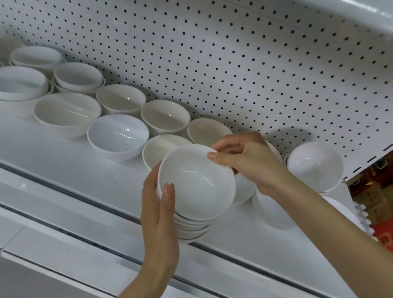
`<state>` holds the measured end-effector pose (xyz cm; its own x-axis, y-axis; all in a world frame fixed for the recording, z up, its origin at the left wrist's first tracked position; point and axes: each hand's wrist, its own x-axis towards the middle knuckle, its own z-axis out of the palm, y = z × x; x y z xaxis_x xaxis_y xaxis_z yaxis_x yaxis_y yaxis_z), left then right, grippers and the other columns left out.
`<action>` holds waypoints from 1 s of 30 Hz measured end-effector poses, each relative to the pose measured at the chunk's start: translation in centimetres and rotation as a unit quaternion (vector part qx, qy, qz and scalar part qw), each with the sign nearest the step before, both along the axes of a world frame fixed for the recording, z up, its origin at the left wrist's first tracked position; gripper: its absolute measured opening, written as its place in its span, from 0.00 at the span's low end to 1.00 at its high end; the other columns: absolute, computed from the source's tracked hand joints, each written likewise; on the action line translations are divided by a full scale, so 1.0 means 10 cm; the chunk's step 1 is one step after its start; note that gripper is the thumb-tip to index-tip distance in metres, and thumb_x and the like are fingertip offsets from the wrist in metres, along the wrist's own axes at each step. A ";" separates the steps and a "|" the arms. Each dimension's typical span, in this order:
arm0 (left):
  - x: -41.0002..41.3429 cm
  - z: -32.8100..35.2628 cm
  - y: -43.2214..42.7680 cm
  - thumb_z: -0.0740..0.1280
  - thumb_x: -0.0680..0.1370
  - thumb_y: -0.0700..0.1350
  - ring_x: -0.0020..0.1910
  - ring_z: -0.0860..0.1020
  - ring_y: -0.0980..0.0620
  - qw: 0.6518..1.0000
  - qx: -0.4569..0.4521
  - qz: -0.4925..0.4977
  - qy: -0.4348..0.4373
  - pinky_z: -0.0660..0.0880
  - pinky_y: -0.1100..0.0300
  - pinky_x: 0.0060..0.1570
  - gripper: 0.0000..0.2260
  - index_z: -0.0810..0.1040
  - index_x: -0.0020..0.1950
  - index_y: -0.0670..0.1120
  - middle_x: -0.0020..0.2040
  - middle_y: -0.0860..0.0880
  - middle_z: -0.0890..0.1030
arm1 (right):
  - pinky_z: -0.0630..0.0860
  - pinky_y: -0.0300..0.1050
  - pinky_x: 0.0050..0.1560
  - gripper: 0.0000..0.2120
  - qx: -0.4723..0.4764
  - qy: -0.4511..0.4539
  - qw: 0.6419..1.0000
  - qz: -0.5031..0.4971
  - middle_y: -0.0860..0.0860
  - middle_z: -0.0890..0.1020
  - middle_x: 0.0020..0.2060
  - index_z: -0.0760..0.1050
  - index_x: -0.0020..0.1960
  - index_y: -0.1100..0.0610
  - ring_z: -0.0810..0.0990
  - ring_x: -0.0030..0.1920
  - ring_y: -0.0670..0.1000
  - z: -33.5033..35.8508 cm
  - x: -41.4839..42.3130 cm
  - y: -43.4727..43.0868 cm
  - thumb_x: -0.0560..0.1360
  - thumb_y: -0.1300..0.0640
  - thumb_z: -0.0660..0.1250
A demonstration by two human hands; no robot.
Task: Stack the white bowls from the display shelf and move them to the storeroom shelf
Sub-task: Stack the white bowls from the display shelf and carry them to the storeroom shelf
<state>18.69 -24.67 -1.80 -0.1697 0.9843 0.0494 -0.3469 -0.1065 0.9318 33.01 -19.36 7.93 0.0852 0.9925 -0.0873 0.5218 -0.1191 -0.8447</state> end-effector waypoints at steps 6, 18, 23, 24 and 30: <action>0.00 0.00 0.00 0.58 0.70 0.66 0.65 0.73 0.60 1.000 0.003 -0.007 0.007 0.71 0.61 0.60 0.23 0.70 0.65 0.65 0.66 0.58 0.74 | 0.73 0.34 0.30 0.05 0.000 -0.009 1.000 0.003 0.49 0.81 0.31 0.82 0.39 0.53 0.77 0.30 0.42 0.00 0.01 0.02 0.70 0.62 0.74; -0.05 0.01 0.01 0.56 0.72 0.67 0.63 0.73 0.64 0.999 0.008 -0.036 0.030 0.70 0.66 0.58 0.21 0.70 0.64 0.68 0.64 0.61 0.74 | 0.71 0.29 0.40 0.04 0.074 0.075 0.991 -0.084 0.45 0.81 0.35 0.82 0.39 0.52 0.76 0.36 0.39 -0.27 -0.11 -0.07 0.71 0.58 0.73; -0.08 0.00 0.05 0.57 0.70 0.67 0.66 0.71 0.64 0.999 0.006 -0.053 0.001 0.68 0.66 0.61 0.25 0.69 0.67 0.64 0.67 0.61 0.73 | 0.74 0.44 0.59 0.09 0.102 0.212 0.958 -0.163 0.47 0.82 0.53 0.81 0.53 0.49 0.79 0.55 0.46 -0.41 -0.11 -0.33 0.76 0.48 0.66; -0.09 0.00 0.04 0.57 0.70 0.67 0.66 0.71 0.64 0.998 0.007 -0.057 -0.001 0.68 0.64 0.62 0.27 0.69 0.67 0.63 0.68 0.61 0.73 | 0.73 0.44 0.62 0.14 0.127 0.225 0.948 -0.185 0.46 0.81 0.56 0.80 0.56 0.48 0.78 0.58 0.46 -0.48 -0.14 -0.44 0.73 0.44 0.66; -0.18 -0.08 0.29 0.61 0.61 0.79 0.69 0.71 0.50 0.995 -0.036 -0.092 0.004 0.66 0.44 0.70 0.35 0.74 0.62 0.63 0.69 0.49 0.75 | 0.69 0.46 0.68 0.30 0.184 0.247 0.934 -0.179 0.37 0.75 0.64 0.70 0.67 0.42 0.71 0.67 0.42 -0.93 -0.57 -0.89 0.70 0.29 0.61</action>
<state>16.91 -21.79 -2.57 0.0130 0.9997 -0.0228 -0.3468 0.0258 0.9376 27.27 -28.31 -1.37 0.4574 0.8785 0.1381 0.0406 0.1346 -0.9901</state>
